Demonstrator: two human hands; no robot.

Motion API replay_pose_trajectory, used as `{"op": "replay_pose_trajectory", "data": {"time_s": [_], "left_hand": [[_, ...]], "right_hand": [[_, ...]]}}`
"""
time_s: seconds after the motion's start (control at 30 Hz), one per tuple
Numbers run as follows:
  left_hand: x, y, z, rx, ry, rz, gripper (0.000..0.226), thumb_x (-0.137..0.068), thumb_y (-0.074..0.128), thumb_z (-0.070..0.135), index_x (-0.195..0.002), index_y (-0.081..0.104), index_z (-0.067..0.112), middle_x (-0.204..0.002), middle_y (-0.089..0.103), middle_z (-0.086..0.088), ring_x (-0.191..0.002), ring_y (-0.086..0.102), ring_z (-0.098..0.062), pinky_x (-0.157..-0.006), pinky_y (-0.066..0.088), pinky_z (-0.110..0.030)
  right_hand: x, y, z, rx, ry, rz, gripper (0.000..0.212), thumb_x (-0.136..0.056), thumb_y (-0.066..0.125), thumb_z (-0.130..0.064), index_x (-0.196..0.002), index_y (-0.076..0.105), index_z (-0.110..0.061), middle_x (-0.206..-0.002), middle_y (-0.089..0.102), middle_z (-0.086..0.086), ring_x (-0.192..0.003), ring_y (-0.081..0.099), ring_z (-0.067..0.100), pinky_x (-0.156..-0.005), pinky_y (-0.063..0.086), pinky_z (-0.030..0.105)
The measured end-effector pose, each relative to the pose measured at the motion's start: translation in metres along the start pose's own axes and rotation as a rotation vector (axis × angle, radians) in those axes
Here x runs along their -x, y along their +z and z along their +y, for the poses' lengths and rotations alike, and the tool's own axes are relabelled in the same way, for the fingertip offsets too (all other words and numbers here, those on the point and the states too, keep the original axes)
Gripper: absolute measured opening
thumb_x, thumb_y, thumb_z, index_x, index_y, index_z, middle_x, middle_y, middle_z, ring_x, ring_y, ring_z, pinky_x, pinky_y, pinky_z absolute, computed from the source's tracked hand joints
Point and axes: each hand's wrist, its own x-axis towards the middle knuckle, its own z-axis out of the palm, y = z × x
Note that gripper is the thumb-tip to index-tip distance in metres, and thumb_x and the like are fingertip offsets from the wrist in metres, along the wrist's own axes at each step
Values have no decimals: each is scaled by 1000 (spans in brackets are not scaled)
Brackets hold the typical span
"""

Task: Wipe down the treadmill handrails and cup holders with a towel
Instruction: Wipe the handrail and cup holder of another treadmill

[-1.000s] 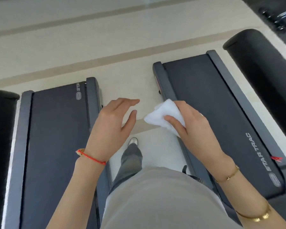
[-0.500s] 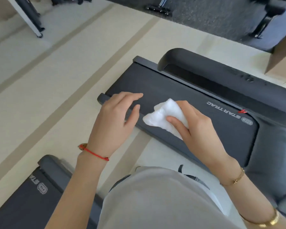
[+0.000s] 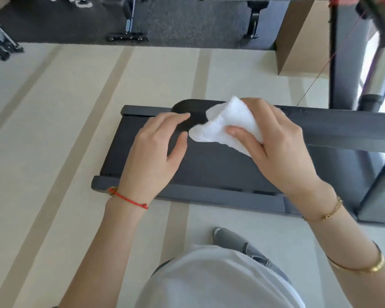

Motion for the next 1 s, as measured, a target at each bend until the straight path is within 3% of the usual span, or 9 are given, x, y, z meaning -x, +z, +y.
{"op": "replay_pose_trajectory", "data": {"time_s": [0.17, 0.33, 0.43, 0.57, 0.73, 0.83, 0.9, 1.0], "left_hand": [[-31, 21, 3, 0, 29, -3, 32, -98, 54, 14, -130, 60, 11, -126, 60, 0, -113, 56, -18, -98, 44, -25], [-57, 42, 5, -51, 3, -13, 26, -96, 55, 13, -122, 62, 9, -120, 61, -1, -108, 52, -18, -94, 34, -14], [-68, 55, 3, -71, -30, -24, 23, -96, 55, 13, -116, 63, 9, -116, 62, 0, -105, 53, -20, -92, 39, -23], [-77, 67, 0, -104, -79, -55, 34, -95, 43, 29, -115, 64, 12, -119, 62, 2, -109, 54, -23, -90, 48, -49], [-82, 75, -5, -110, -108, -64, 43, -90, 40, 31, -123, 65, 17, -124, 63, 4, -116, 54, -24, -96, 46, -53], [-85, 80, -3, -124, -105, -69, 43, -90, 38, 26, -121, 65, 15, -123, 64, 2, -114, 56, -25, -97, 45, -54], [-85, 81, -2, -118, -120, -40, 43, -88, 35, 18, -119, 64, 10, -122, 65, -1, -113, 56, -27, -98, 45, -51], [-85, 76, -6, -74, -183, 36, 45, -86, 37, 1, -121, 63, 8, -119, 65, -5, -111, 56, -26, -98, 40, -23]], "right_hand": [[-36, -2, 24, 42, -52, 36, 40, -100, 48, -37, -111, 60, 0, -89, 61, 10, -80, 49, 25, -76, 39, 29], [-69, 20, 62, 132, -99, 9, 40, -99, 49, -38, -104, 61, 0, -85, 61, 12, -74, 54, 30, -72, 39, 32], [-69, 44, 77, 119, -79, -45, 43, -98, 45, -42, -96, 59, -2, -75, 56, 9, -66, 51, 28, -64, 42, 36], [-58, 64, 87, 245, -67, -34, 52, -95, 40, -55, -82, 57, -8, -64, 53, 3, -55, 47, 22, -53, 33, 29], [-49, 55, 102, 298, -83, -72, 54, -96, 34, -56, -86, 65, -13, -69, 60, 0, -59, 53, 21, -56, 36, 29], [-57, 53, 100, 322, -29, -87, 54, -93, 34, -54, -72, 63, -14, -57, 55, 0, -49, 44, 20, -49, 26, 27], [-70, 56, 92, 350, -3, -150, 51, -96, 36, -51, -71, 58, -12, -56, 49, 0, -50, 36, 20, -48, 18, 27], [-93, 66, 82, 287, 30, -474, 41, -103, 30, -49, -86, 48, -17, -67, 43, -4, -64, 42, 21, -57, 26, 31]]}}
